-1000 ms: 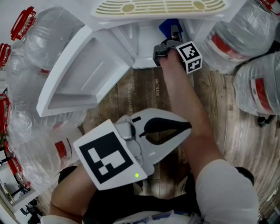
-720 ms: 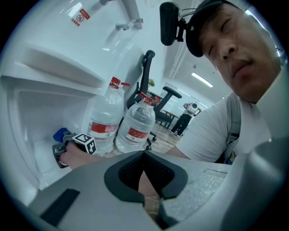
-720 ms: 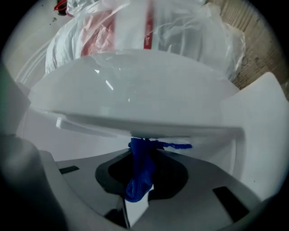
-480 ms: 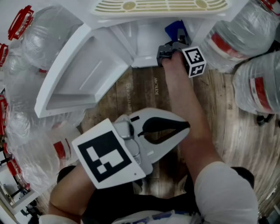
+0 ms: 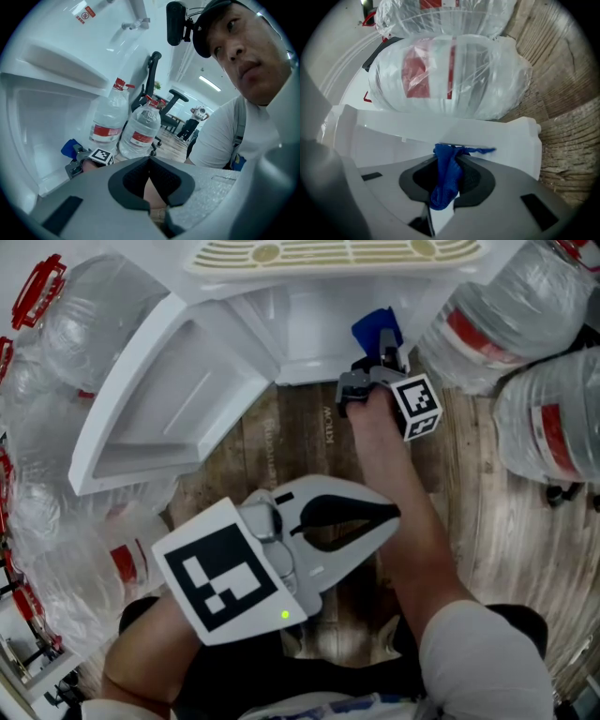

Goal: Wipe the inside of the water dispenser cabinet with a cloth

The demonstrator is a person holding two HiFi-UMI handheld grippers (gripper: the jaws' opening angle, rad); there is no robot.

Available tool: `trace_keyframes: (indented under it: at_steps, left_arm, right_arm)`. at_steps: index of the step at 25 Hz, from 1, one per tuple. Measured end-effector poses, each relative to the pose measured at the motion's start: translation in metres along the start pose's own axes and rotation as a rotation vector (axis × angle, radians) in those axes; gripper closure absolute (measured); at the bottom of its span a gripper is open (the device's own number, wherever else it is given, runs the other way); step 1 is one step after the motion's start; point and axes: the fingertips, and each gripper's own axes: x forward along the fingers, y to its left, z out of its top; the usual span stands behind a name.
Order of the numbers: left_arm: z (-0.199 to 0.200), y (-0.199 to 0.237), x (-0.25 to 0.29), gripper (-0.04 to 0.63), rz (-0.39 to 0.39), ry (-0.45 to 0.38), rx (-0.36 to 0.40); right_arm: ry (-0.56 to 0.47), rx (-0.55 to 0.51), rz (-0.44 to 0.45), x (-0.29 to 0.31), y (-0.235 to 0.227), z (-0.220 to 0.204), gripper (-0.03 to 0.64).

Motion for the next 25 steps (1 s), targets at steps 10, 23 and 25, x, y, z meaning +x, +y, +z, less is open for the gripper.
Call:
trace_keyframes:
  at_steps: [10, 23, 25]
  left_arm:
    - [0.000, 0.003, 0.004, 0.600, -0.002, 0.002, 0.000]
    - [0.003, -0.001, 0.009, 0.598, -0.018, -0.001, -0.002]
    - [0.003, -0.001, 0.010, 0.598, -0.019, -0.001, -0.001]
  right_arm:
    - [0.047, 0.137, -0.022, 0.066, -0.002, -0.022, 0.546]
    - [-0.003, 0.269, -0.106, 0.031, -0.032, -0.010, 0.548]
    - [0.003, 0.268, -0.111, 0.023, -0.034, -0.009, 0.548]
